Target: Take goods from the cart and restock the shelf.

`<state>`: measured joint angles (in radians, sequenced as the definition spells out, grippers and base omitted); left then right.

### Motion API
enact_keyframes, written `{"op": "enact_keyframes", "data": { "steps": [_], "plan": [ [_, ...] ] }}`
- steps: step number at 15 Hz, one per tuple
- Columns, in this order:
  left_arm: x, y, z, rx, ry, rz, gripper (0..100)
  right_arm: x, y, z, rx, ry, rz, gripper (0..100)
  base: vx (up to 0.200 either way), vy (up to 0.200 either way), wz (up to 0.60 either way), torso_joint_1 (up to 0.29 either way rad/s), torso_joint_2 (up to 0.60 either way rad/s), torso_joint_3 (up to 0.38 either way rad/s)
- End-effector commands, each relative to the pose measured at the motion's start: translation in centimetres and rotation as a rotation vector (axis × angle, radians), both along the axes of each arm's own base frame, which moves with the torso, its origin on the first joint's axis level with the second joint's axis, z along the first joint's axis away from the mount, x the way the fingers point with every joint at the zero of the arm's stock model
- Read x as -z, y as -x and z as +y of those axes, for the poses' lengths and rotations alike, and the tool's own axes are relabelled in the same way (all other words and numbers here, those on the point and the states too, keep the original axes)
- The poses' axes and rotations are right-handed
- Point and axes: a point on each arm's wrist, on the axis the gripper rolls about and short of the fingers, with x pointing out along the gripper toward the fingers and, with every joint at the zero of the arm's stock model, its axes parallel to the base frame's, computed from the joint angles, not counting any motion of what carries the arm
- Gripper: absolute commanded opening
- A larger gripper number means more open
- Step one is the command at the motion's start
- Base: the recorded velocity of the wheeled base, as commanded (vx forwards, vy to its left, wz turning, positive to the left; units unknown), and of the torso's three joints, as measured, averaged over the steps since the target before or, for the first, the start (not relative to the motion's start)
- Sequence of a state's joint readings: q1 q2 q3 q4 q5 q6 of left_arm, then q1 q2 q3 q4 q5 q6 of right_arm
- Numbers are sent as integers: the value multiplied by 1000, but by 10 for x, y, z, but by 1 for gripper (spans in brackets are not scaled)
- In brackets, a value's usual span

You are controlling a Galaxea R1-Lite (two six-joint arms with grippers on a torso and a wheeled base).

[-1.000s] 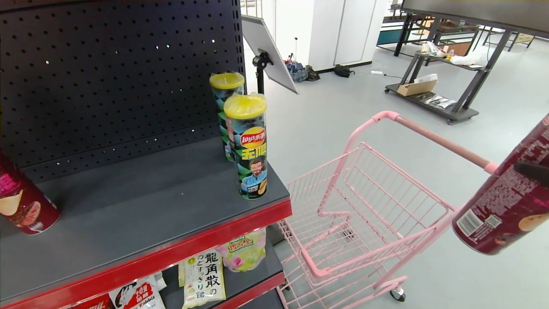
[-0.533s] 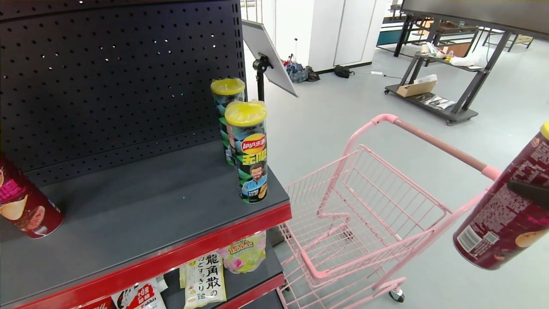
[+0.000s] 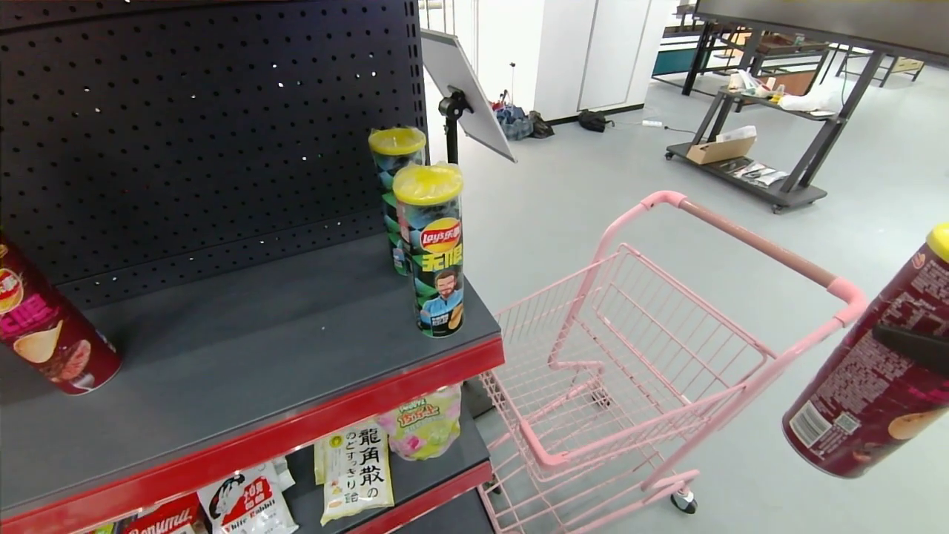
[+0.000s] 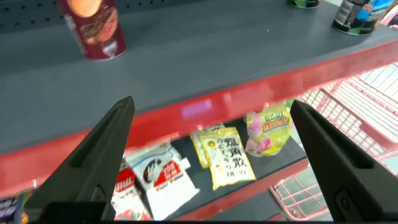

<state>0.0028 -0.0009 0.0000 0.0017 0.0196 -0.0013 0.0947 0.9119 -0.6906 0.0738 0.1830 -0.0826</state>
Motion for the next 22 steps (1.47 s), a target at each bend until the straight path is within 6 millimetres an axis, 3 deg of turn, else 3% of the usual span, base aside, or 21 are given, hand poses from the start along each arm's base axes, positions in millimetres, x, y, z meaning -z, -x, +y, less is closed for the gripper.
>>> {"op": "enact_keyframes", "data": {
  "steps": [1, 5, 15, 18, 22],
  "plan": [
    [0, 0, 0, 1, 0, 1, 100, 2, 1, 0, 1, 1, 5, 0, -200, 0, 0, -12, -2, 7],
    [0, 0, 0, 1, 0, 1, 100, 2, 1, 0, 4, 1, 4, 0, -50, 0, 0, 1, 1, 1],
    [0, 0, 0, -1, 0, 1, 100, 7, 7, -1, 3, -1, 4, 0, 0, 0, 600, 3, 2, -1],
    [0, 0, 0, -1, 0, -1, 100, 17, 18, -2, 1, 1, 5, 0, 0, 0, 0, 0, 0, 0],
    [0, 0, 0, 1, 0, 1, 100, 18, 21, -2, -1, -4, -12, 0, 0, 200, 0, 2, 5, 2]
  ]
}}
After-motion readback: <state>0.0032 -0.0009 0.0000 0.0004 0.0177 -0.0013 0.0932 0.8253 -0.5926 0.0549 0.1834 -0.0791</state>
